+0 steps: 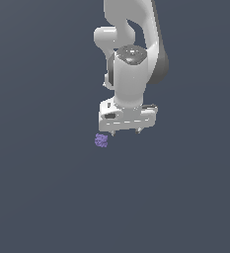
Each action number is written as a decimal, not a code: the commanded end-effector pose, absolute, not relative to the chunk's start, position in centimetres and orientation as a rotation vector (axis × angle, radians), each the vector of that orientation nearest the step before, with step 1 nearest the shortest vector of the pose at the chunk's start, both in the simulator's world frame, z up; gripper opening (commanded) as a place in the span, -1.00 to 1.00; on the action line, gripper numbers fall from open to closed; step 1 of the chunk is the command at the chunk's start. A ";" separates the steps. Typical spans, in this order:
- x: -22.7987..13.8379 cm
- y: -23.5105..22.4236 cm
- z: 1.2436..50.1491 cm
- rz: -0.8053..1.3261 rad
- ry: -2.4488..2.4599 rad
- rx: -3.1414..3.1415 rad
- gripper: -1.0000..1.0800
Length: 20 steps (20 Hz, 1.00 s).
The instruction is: Pick up the object and move it to a goal position.
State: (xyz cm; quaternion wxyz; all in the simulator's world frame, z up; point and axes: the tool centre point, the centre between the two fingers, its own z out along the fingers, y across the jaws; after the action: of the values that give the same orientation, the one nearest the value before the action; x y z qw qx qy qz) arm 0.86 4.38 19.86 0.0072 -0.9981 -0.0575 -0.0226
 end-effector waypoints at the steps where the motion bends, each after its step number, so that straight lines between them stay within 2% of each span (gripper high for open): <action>1: 0.9 4.4 19.9 -0.071 -0.180 -3.121 0.92; 20: 1.0 3.8 20.9 -0.081 -0.254 -3.112 0.92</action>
State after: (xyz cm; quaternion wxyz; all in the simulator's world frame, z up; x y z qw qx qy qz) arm 1.00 3.94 21.03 0.0093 -0.9966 -0.0777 -0.0261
